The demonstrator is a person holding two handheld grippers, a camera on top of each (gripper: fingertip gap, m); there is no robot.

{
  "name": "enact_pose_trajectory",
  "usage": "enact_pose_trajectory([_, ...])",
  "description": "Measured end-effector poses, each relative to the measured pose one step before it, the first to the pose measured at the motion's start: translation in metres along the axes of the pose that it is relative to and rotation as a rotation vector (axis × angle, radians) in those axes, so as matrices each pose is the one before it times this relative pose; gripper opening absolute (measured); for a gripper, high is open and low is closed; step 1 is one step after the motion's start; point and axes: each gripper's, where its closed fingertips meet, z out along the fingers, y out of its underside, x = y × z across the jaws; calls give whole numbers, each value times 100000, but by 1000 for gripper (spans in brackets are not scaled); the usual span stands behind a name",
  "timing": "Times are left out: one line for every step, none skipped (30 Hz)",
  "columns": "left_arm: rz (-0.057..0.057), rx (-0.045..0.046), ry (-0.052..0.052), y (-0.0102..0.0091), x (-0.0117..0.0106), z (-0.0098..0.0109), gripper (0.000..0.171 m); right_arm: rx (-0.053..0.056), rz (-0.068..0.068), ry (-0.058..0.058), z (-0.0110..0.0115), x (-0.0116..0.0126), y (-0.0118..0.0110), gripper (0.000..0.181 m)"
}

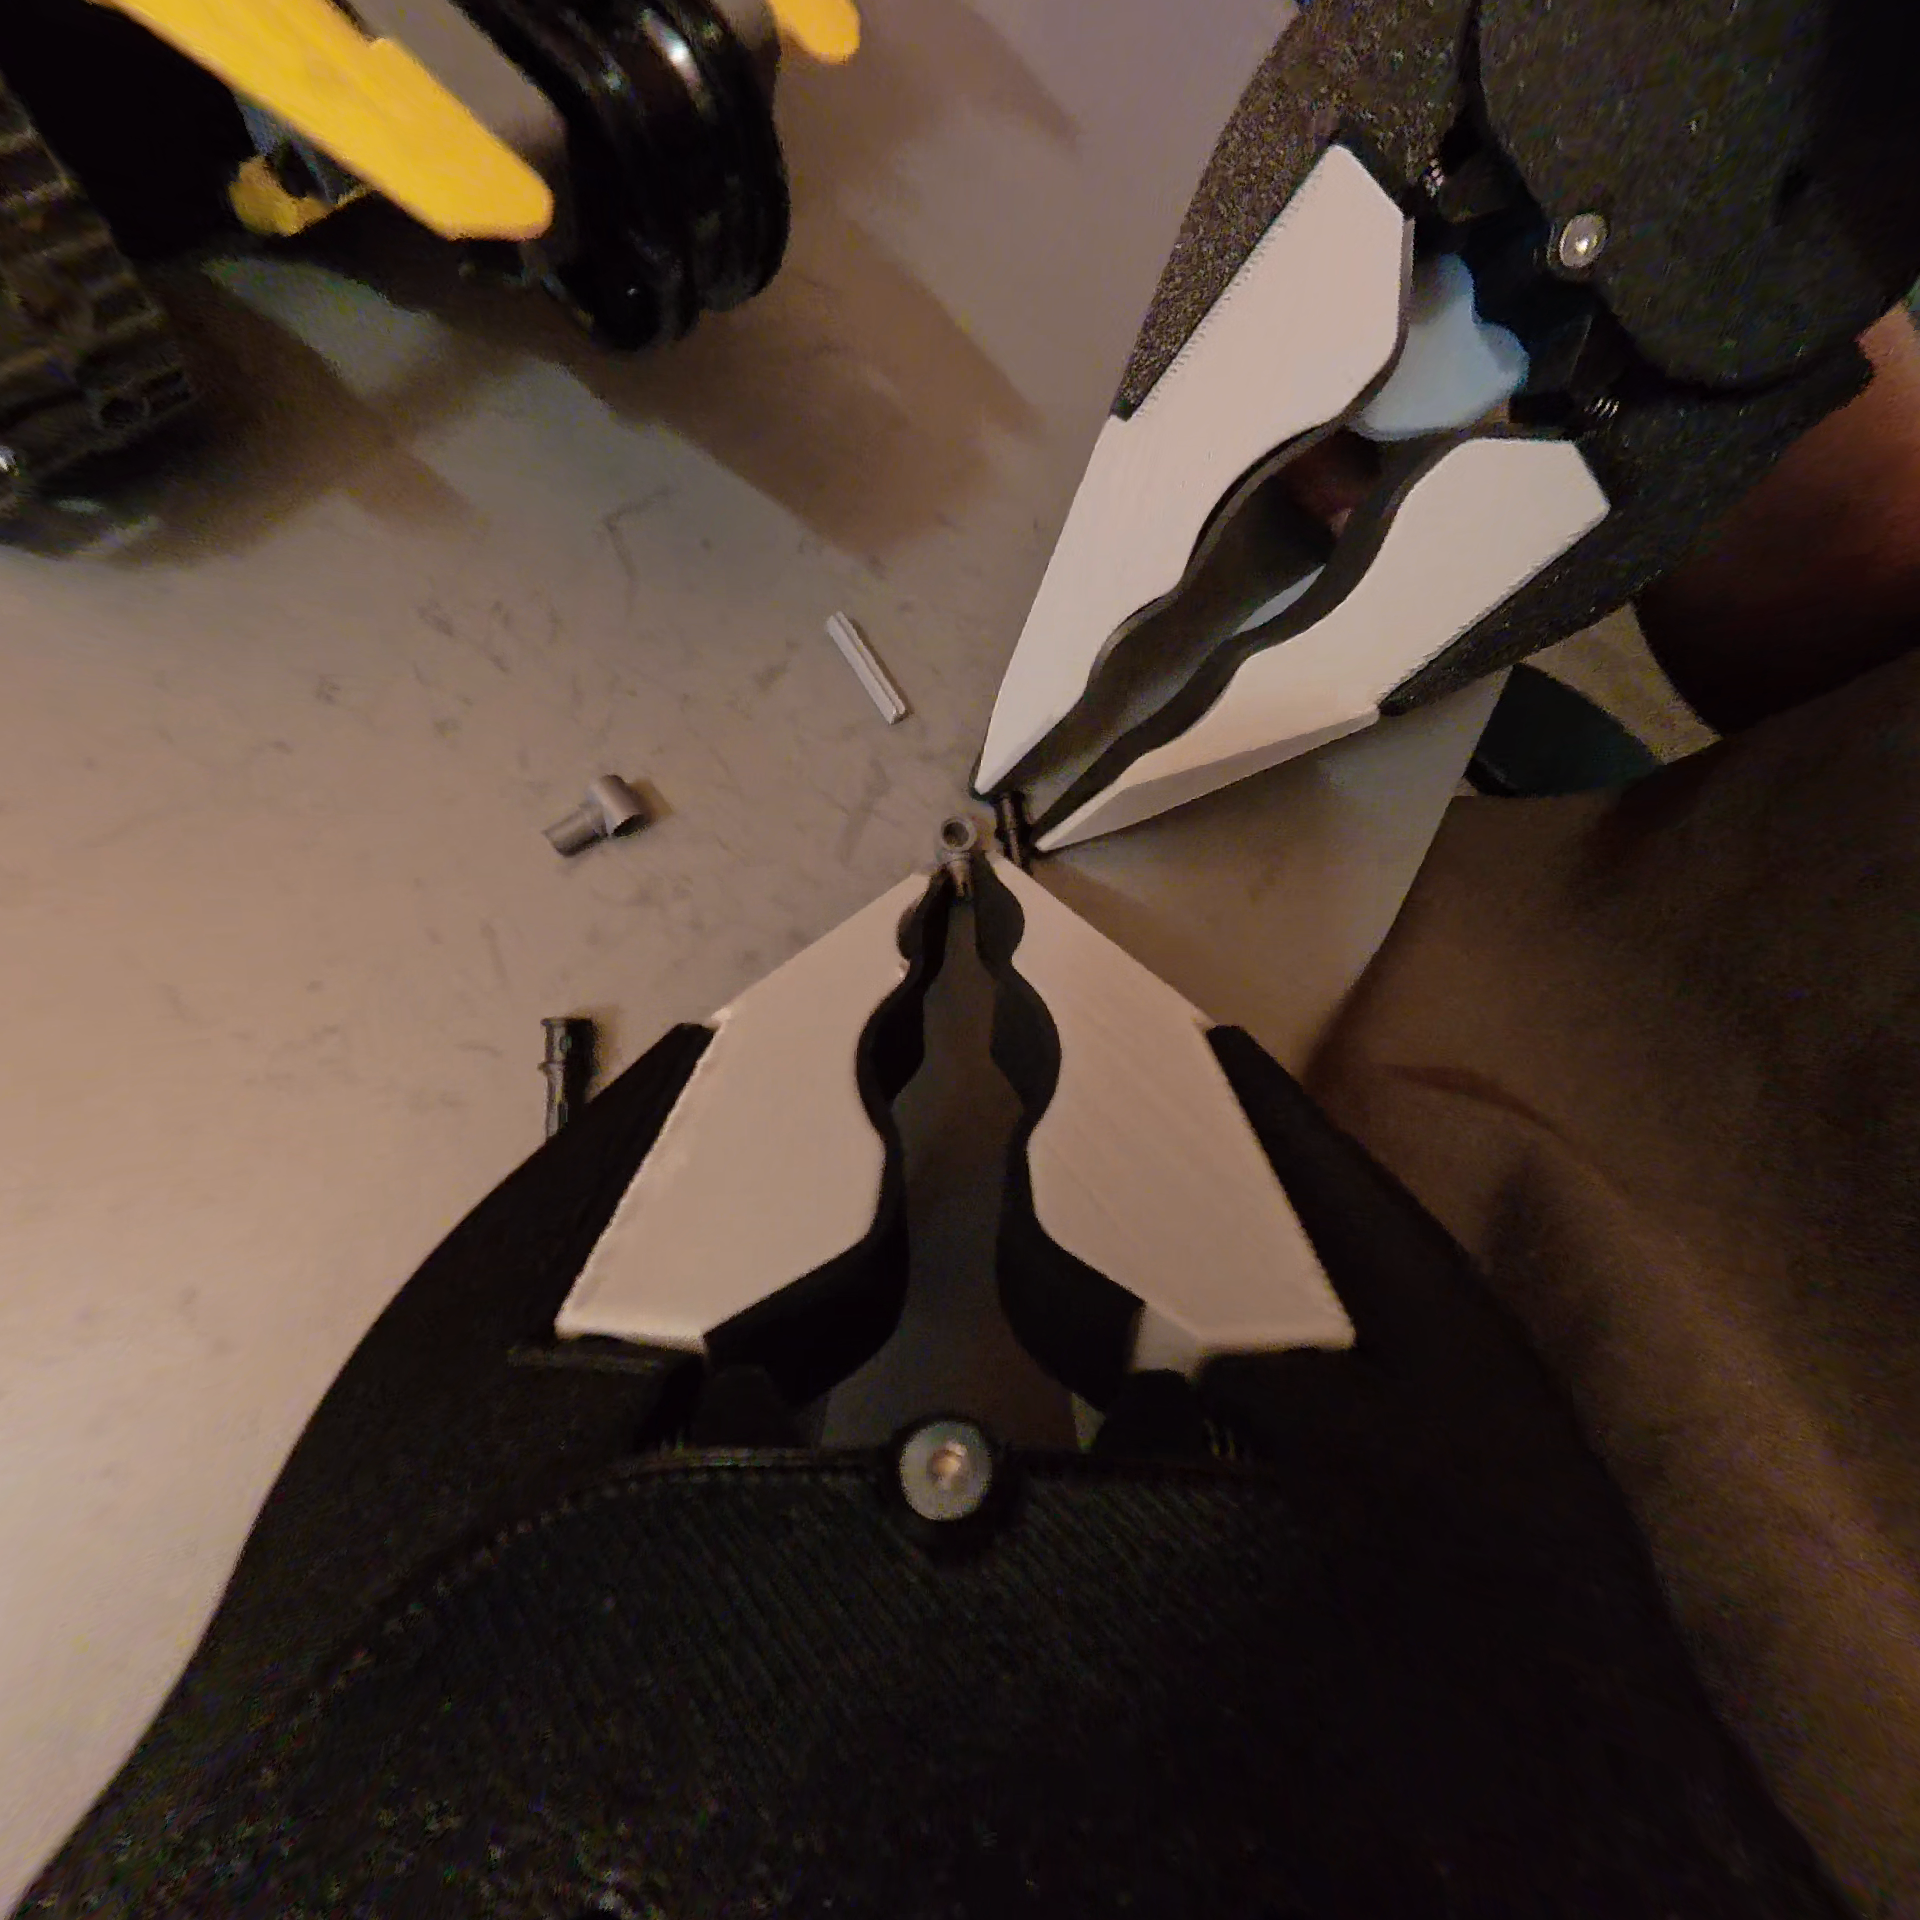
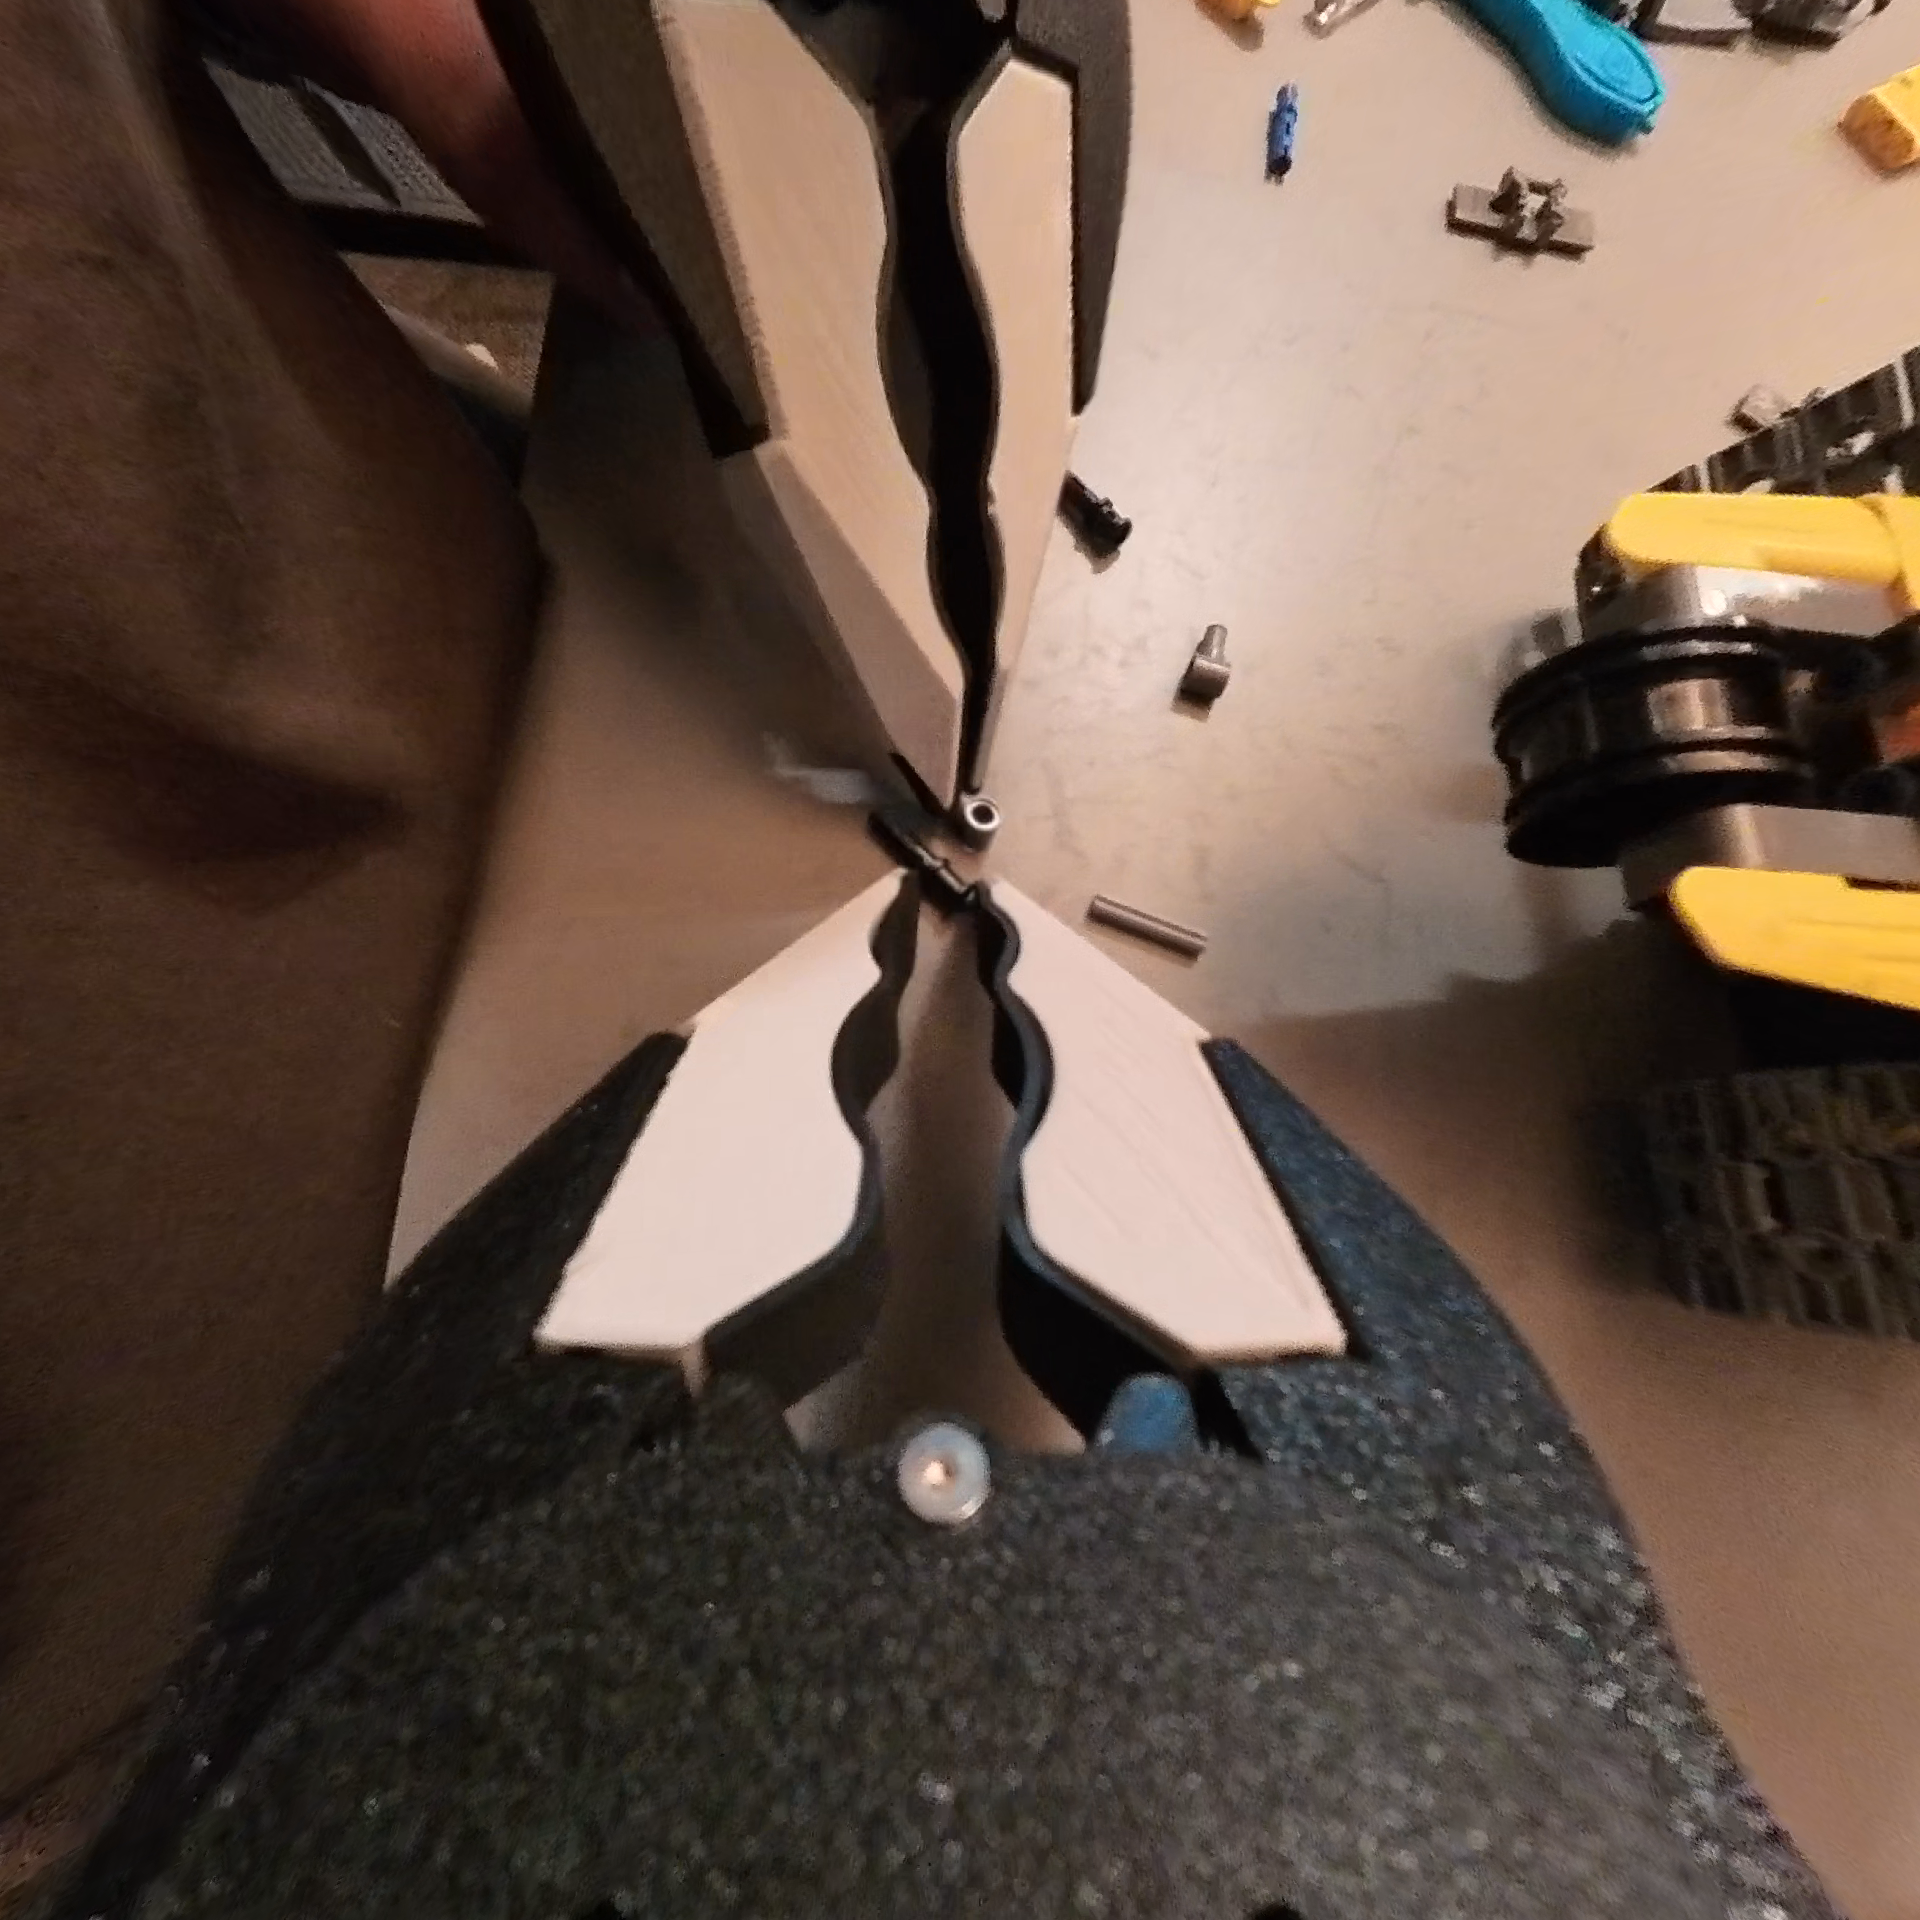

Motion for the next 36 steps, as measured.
enact_pose_trajectory([-2702,329,1131,66,29,-87,3,-28,52,135,-17,4,31,9])
enact_pose_trajectory([-2479,250,974,79,34,-97,2,-12,-7,421,-34,15,27,9])
enact_pose_trajectory([-2426,264,933,93,40,-112,2,-89,151,634,-48,14,43,9])
enact_pose_trajectory([-2223,241,975,114,46,-130,2,-201,553,664,-55,11,47,9])
enact_pose_trajectory([-2033,124,1002,128,58,-144,2,-374,1057,613,-88,-6,95,9])
enact_pose_trajectory([-2092,252,1153,125,74,-148,2,-842,1600,542,-153,-11,169,9])
enact_pose_trajectory([-2258,918,1124,61,72,-163,2,-1640,2038,602,-271,43,292,9])
enact_pose_trajectory([-2045,1536,1624,-21,185,-172,2,-2140,2101,1315,-337,182,371,9])
enact_pose_trajectory([-1368,1840,2200,-85,319,-175,2,-1769,1575,1658,-303,209,353,10])
enact_pose_trajectory([-906,2169,1683,-163,269,-202,2,-631,721,2039,-223,232,175,17])
enact_pose_trajectory([-673,2285,1409,-250,201,-198,2,728,28,2241,-174,203,-54,23])
enact_pose_trajectory([-764,2496,1595,-343,201,-198,2,2343,-91,1706,-159,99,-351,27])
enact_pose_trajectory([-1209,2924,2310,-449,279,-199,2,4026,71,1530,-189,63,-673,29])
enact_pose_trajectory([-1729,3408,3272,-534,404,-222,2,5708,-52,1259,-233,-4,-962,30])
enact_pose_trajectory([-2466,3543,4552,-574,568,-209,2,6926,-145,754,-216,-140,-1197,30])
enact_pose_trajectory([-3346,3588,5502,-552,652,-205,2,7406,-418,604,-169,-235,-1295,30])
enact_pose_trajectory([-3996,3608,5850,-524,650,-174,2,6511,-1201,383,-78,-344,-1163,29])
enact_pose_trajectory([-4483,2937,5917,-387,588,-134,1,4690,-1998,1120,28,-268,-860,26])
enact_pose_trajectory([-4804,1560,5371,-155,460,-55,1,2532,-2564,2204,93,-71,-508,24])
enact_pose_trajectory([-4629,1484,4580,-94,354,-42,1,932,-2559,2809,103,102,-236,21])
enact_pose_trajectory([-3617,1560,3364,-50,221,-41,1,600,-1923,2266,44,108,-164,19])
enact_pose_trajectory([-2219,1468,2099,-14,127,-59,1,978,-651,669,8,-25,-175,18])
enact_pose_trajectory([-1310,1233,1112,-29,62,-83,1,611,880,-555,23,-99,-88,16])
enact_pose_trajectory([-173,355,-21,46,-8,-55,1,212,1642,-1162,15,-141,-2,15])
enact_pose_trajectory([745,-109,-511,84,3,-31,1,265,1379,-1477,14,-182,-4,12])
enact_pose_trajectory([1187,-432,-811,86,10,-13,1,254,752,-1210,9,-194,29,10])
enact_pose_trajectory([1496,-730,-1396,86,-68,-30,1,-161,-10,-276,11,-75,82,9])
enact_pose_trajectory([1673,-1254,-1822,149,-142,-22,1,-567,-499,50,-24,-24,145,6])
enact_pose_trajectory([1517,-1347,-2362,148,-244,-5,1,-630,-441,-505,-34,-79,140,5])
enact_pose_trajectory([1556,-1184,-3173,143,-369,-15,0,-688,215,-780,-43,-92,135,0])
enact_pose_trajectory([2093,-1269,-2947,162,-340,-15,2,-547,355,-774,-46,-57,109,0])
enact_pose_trajectory([1937,-1232,-2955,146,-333,-26,2,-746,518,-1018,-31,-78,163,0])
enact_pose_trajectory([2155,-1669,-2868,203,-308,3,2,-1001,801,-1150,10,-78,192,0])
enact_pose_trajectory([2150,-2078,-3090,269,-343,33,2,-1650,899,-822,78,-14,312,0])
enact_pose_trajectory([2100,-1795,-3101,238,-335,47,2,-2345,583,-384,137,40,425,0])
enact_pose_trajectory([2001,-1507,-2790,200,-293,38,2,-2440,7,-183,166,24,452,0])
